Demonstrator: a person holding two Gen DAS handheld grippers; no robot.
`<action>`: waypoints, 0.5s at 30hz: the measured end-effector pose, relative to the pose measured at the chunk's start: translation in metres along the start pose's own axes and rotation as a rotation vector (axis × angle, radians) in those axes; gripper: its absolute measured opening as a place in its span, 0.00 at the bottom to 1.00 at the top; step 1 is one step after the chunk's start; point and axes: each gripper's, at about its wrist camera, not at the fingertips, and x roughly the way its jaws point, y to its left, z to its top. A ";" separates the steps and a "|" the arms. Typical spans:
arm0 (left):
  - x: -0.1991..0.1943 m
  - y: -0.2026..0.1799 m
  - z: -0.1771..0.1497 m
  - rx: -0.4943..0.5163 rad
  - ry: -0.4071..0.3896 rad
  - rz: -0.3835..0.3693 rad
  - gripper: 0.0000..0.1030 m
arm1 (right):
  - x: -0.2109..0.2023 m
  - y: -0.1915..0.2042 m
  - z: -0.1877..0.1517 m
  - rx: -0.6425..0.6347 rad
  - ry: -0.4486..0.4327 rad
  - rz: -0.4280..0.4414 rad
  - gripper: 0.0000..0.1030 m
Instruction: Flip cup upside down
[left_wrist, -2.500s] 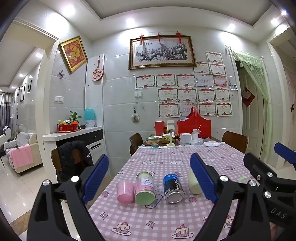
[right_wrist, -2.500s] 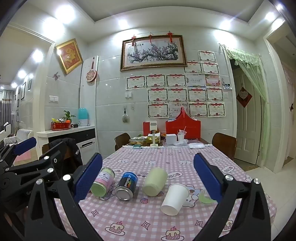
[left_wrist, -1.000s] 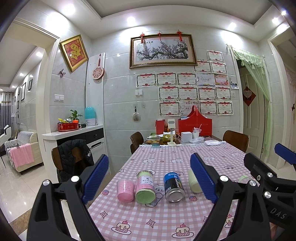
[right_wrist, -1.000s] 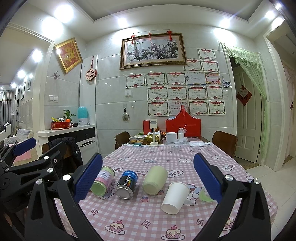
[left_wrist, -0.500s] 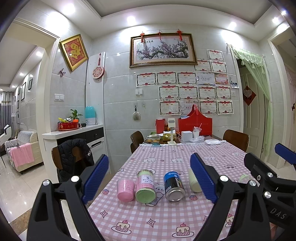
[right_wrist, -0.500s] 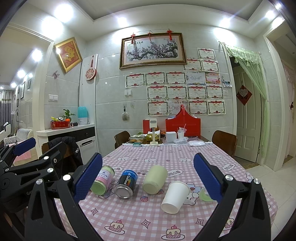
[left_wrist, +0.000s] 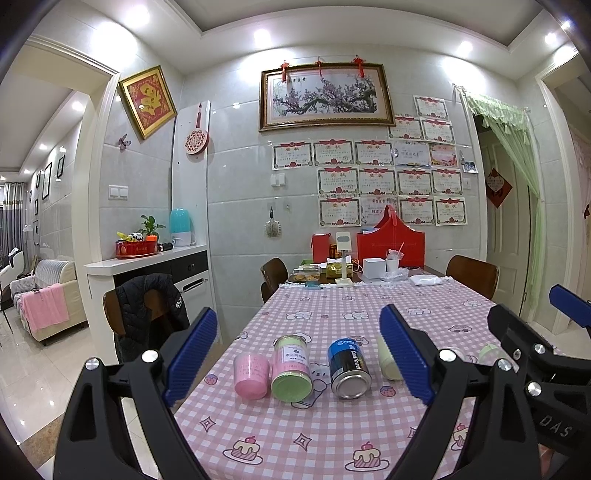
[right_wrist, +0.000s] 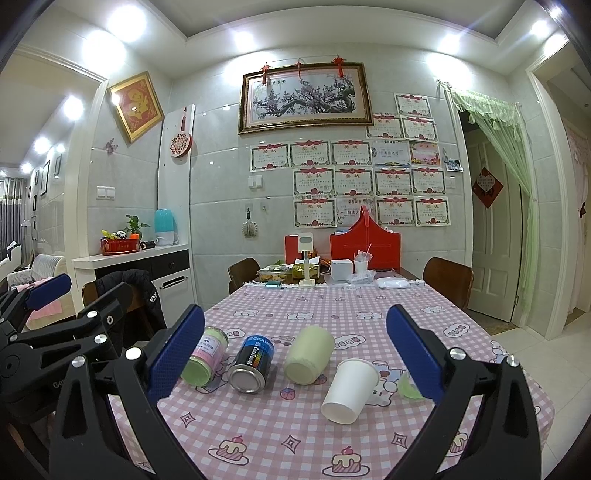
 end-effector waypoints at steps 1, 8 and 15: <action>0.000 -0.001 -0.001 0.000 0.001 0.001 0.86 | 0.000 0.000 0.000 0.000 0.001 0.001 0.92; 0.000 -0.002 -0.001 -0.001 0.012 0.003 0.86 | 0.004 0.003 -0.002 -0.007 0.011 0.002 0.92; 0.009 0.001 -0.002 -0.005 0.042 0.011 0.86 | 0.016 0.007 -0.007 -0.020 0.041 0.010 0.93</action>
